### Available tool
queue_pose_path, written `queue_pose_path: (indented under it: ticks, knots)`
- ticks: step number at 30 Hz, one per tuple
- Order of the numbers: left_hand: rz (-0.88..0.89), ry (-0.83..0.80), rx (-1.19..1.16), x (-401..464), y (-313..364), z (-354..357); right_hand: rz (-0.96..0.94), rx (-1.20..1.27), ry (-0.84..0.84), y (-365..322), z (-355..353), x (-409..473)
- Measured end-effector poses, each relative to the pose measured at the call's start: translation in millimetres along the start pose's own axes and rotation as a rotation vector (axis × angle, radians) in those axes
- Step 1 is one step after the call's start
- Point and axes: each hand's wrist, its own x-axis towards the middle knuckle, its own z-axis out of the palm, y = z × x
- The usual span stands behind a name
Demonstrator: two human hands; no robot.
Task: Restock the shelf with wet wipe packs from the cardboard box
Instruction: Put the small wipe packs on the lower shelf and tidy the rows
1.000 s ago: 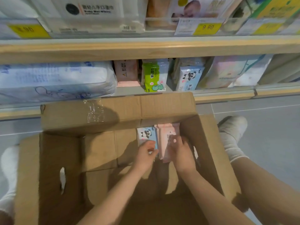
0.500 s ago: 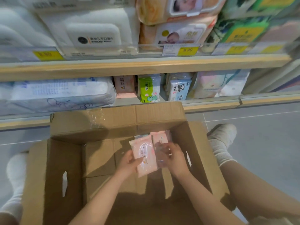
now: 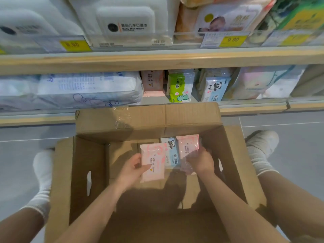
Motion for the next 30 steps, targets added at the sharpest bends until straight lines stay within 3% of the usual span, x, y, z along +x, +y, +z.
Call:
queue_pose_path:
  ticks: [9,15,18,25,30]
  knots:
    - [0.153,-0.008,-0.031,-41,33,-16,-0.236,0.087,-0.016,-17,-56,-47]
    - [0.315,0.039,0.035,-55,81,-40,-0.473,0.259,-0.047,-61,-116,-85]
    - [0.362,0.060,0.058,-50,104,-56,-0.587,0.288,0.025,-92,-133,-91]
    - [0.318,0.060,0.048,-23,99,-80,-0.755,0.181,0.093,-156,-111,-51]
    - [0.332,0.016,0.059,-10,85,-92,-0.648,0.161,0.089,-183,-65,-11]
